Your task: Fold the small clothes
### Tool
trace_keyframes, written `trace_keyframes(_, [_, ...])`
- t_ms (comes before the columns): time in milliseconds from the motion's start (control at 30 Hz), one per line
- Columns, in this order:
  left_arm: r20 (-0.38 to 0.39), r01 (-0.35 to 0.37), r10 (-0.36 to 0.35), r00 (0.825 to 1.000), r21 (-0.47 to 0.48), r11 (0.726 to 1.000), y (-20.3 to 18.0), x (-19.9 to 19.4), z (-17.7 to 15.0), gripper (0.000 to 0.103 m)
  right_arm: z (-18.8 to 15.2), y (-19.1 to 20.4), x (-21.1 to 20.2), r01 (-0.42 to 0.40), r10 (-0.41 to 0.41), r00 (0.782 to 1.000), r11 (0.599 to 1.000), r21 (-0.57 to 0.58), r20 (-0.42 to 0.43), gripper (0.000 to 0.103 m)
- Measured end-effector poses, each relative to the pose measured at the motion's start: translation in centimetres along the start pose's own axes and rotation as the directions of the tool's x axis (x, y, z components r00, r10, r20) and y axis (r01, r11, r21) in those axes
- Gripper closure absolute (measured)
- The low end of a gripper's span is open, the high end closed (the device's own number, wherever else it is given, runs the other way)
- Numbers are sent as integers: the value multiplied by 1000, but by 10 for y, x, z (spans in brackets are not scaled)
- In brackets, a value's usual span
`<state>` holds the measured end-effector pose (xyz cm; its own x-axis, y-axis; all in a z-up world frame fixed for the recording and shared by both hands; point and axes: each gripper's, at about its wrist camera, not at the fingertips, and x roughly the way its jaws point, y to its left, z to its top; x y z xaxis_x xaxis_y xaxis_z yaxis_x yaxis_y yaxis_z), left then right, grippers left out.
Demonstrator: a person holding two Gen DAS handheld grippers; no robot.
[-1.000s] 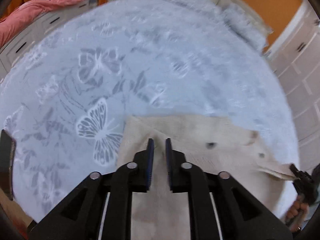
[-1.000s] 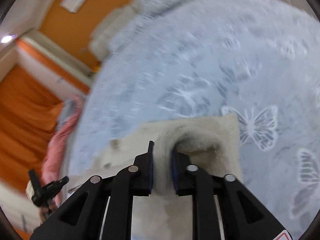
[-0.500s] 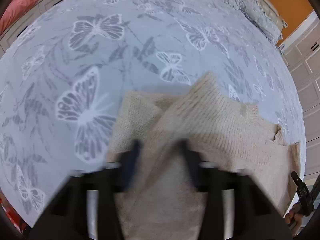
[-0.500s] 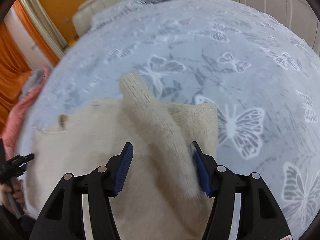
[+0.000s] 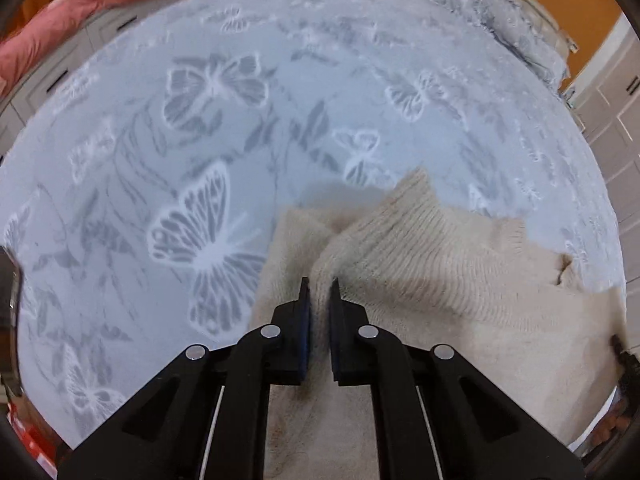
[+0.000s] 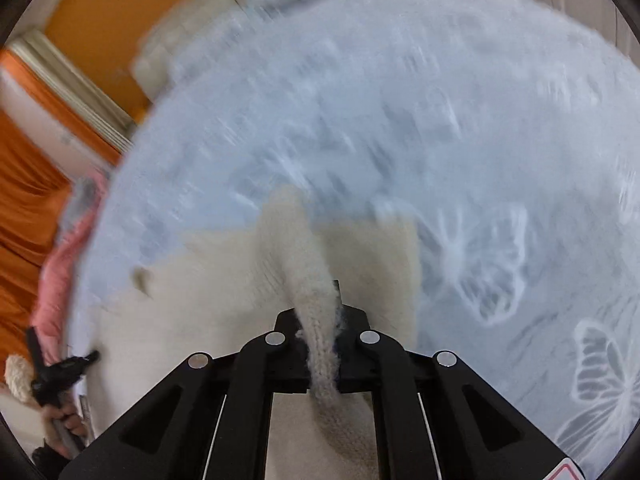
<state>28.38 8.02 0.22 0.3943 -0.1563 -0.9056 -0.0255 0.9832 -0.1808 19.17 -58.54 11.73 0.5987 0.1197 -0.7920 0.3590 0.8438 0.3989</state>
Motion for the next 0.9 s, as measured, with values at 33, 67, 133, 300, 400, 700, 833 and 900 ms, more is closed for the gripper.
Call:
trace_keyframes(33, [-15, -10, 10, 1000, 3, 1000, 1, 6, -1, 96, 0, -1, 7, 22, -23, 1000, 1000, -14, -12, 97])
trace_keyframes(67, [-30, -18, 18, 999, 8, 1000, 1, 12, -2, 96, -3, -7, 26, 63, -64, 995, 998, -19, -74, 97])
trace_keyframes(133, [-33, -45, 46, 998, 34, 998, -3, 22, -5, 96, -12, -14, 53, 127, -132, 979, 991, -36, -158, 97])
trace_keyframes(300, [10, 29, -29, 1000, 31, 999, -13, -17, -12, 93, -16, 17, -3, 176, -177, 984, 982, -61, -3, 86])
trace_keyframes(400, [34, 60, -61, 998, 40, 997, -20, -51, -34, 89, -38, 54, -31, 227, -219, 973, 959, -167, 69, 85])
trace_keyframes(700, [-88, 90, -75, 993, 174, 981, -108, -41, -121, 75, -149, 180, 17, -193, 80, 946, 918, -346, -315, 88])
trace_keyframes(833, [-75, -25, 45, 996, 248, 968, -82, -30, -134, 75, -146, 134, 16, -83, -26, 949, 940, -330, -313, 100])
trace_keyframes(900, [-65, -66, 86, 994, 261, 963, -60, -38, -134, 77, -128, 73, -6, 67, -146, 956, 954, -292, -256, 100])
